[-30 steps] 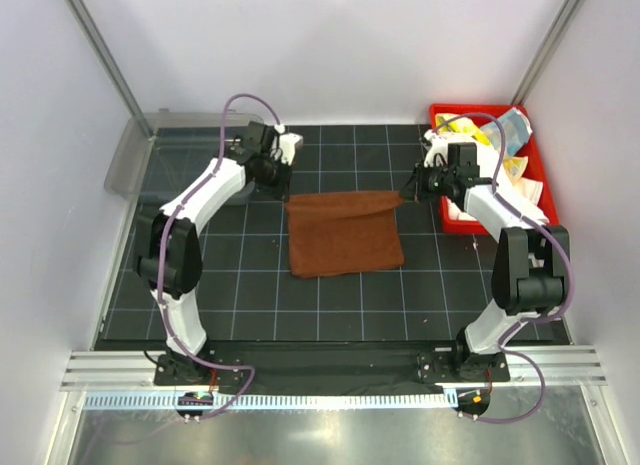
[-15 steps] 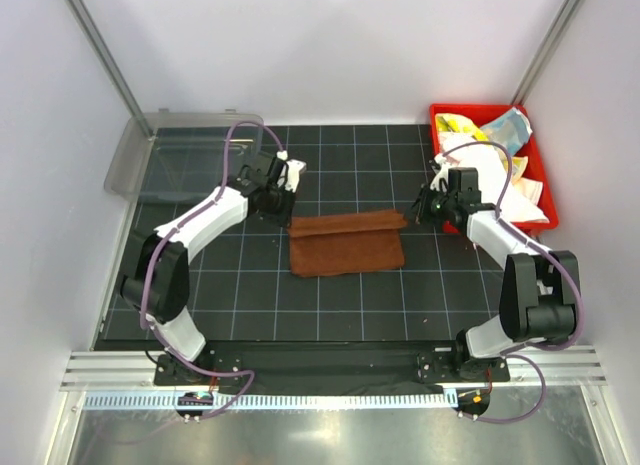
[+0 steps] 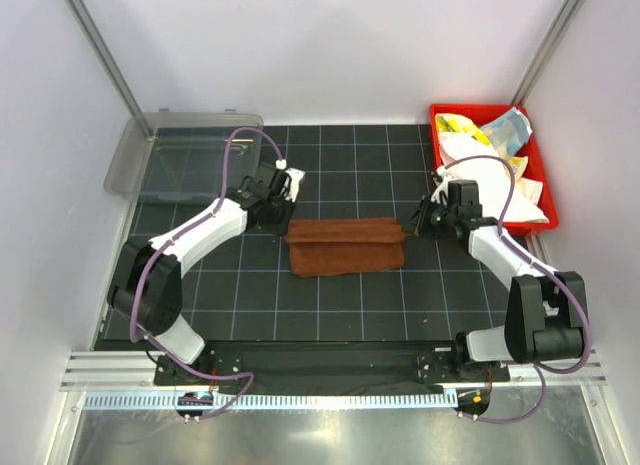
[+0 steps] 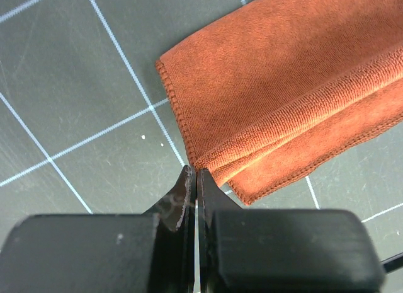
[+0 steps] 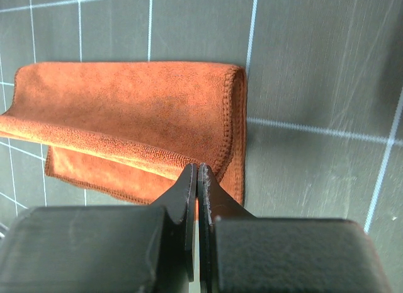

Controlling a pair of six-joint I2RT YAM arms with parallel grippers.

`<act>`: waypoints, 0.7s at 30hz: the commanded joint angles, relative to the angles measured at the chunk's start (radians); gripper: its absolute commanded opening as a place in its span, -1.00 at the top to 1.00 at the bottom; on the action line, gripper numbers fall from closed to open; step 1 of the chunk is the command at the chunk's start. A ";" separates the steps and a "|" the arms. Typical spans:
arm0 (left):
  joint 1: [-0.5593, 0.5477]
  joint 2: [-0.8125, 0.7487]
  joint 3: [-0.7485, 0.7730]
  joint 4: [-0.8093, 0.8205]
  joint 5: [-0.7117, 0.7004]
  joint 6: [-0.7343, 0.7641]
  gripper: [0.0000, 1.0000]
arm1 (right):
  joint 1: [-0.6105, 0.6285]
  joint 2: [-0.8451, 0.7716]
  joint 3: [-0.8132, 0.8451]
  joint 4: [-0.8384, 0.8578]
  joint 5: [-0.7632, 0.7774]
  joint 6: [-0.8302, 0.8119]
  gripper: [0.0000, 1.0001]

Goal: Fold and stack the towels
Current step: Fold the towel

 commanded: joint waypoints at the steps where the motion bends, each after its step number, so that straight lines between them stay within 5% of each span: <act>1: -0.003 -0.045 -0.023 -0.025 -0.083 -0.012 1.00 | 0.000 -0.034 -0.023 0.002 0.065 0.026 0.98; 21: -0.064 -0.092 -0.110 -0.035 -0.101 -0.081 1.00 | -0.002 -0.090 -0.072 -0.036 0.110 0.051 0.96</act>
